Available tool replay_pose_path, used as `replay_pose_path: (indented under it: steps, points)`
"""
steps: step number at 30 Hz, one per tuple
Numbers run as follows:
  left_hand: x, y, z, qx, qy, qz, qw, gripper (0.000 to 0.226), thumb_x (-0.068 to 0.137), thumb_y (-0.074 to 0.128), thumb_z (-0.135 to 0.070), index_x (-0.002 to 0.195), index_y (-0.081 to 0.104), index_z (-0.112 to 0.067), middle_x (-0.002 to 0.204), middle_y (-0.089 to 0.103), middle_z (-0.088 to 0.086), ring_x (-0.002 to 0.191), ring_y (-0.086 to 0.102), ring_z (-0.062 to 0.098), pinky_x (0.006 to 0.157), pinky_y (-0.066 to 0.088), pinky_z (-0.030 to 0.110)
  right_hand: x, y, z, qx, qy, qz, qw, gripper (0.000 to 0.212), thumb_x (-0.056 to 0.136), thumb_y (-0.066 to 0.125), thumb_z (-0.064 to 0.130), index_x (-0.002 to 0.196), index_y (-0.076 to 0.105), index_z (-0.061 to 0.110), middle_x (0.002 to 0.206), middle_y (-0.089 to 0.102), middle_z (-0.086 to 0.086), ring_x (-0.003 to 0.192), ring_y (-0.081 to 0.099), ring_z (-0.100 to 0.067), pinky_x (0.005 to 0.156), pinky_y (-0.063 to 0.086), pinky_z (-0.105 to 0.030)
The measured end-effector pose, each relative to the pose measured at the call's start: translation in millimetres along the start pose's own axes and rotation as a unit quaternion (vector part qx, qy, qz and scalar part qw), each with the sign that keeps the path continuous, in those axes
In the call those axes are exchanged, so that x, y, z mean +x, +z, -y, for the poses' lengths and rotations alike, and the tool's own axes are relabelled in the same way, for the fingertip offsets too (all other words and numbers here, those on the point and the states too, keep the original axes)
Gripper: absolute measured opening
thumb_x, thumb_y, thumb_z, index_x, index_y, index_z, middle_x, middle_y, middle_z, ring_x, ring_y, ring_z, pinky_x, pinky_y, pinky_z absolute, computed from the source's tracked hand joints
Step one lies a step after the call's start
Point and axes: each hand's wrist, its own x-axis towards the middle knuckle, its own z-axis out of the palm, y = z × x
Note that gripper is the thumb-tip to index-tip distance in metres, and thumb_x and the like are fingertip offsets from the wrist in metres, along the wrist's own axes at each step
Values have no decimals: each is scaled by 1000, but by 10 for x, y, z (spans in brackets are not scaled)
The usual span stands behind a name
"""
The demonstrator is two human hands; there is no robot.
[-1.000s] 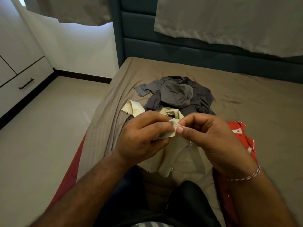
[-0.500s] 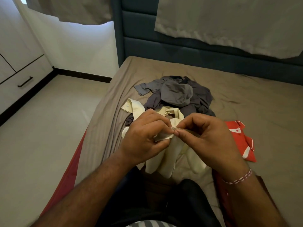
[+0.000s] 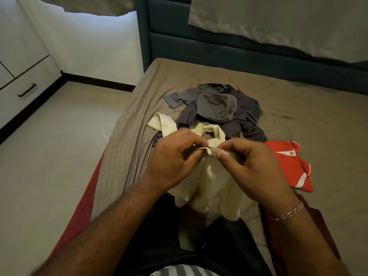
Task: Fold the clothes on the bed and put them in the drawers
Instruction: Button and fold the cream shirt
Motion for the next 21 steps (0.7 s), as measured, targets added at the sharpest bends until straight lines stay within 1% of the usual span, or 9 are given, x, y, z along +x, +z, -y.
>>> replay_pose_path:
  steps: [1,3,5,8,12,14,16,18,21]
  points:
    - [16,-23,82,21,-1,15,1000,15,89,80,-11,105,78,-11,98,76,1,92,68,12,82,60,35,31,-17,-44,1,19,-4,1000,4,91,74,35,91,74,39,89,71,23,85,66,-1,64,48,-14]
    - [34,-97,261,44,-14,21,999,18,89,79,-9,106,79,-12,98,76,1,90,68,14,80,60,43,80,-55,-156,19,53,-10,998,7,87,79,37,84,76,32,83,73,18,79,68,-4,61,48,-18]
    - [54,-159,437,67,-29,4,997,19,89,80,-8,107,79,-13,96,77,1,87,66,12,78,60,44,145,-91,-276,39,79,-1,996,6,88,79,35,85,77,31,84,74,16,79,69,-5,65,51,-24]
    - [73,-205,657,81,-50,-9,995,14,94,75,-8,107,79,-12,101,77,2,91,69,17,80,59,44,224,-95,-443,91,100,32,990,4,89,79,27,88,78,30,88,76,14,82,70,-4,71,52,-25]
    - [80,-172,912,100,-101,-17,990,13,101,66,-11,110,75,-9,104,75,3,94,69,21,81,57,48,357,-16,-625,132,111,55,983,4,89,79,24,87,78,27,86,76,8,78,70,-6,68,53,-24]
    - [147,-113,1011,81,-143,-54,985,12,105,59,-14,110,70,-11,100,71,-1,86,68,19,73,57,45,481,5,-714,152,106,72,980,7,91,77,22,91,78,29,89,76,7,80,69,-6,68,53,-21]
    - [209,-75,1065,65,-160,-72,982,11,105,57,-14,109,67,-13,98,69,-3,84,66,16,70,57,41,575,14,-769,171,111,66,977,4,90,78,23,90,78,28,88,76,3,80,70,-11,68,56,-26]
    - [318,-57,1148,55,-160,-55,984,15,102,60,-9,113,69,-13,104,71,-2,92,67,15,77,58,37,695,-1,-835,189,122,40,974,6,85,80,30,88,78,25,84,76,-3,75,69,-16,68,57,-32]
    - [511,-53,1275,78,-138,-52,986,27,96,66,-2,121,73,-9,113,74,3,102,70,15,89,59,32,879,-56,-921,225,145,-1,964,16,79,81,37,85,79,22,80,74,-11,70,65,-13,63,54,-24]
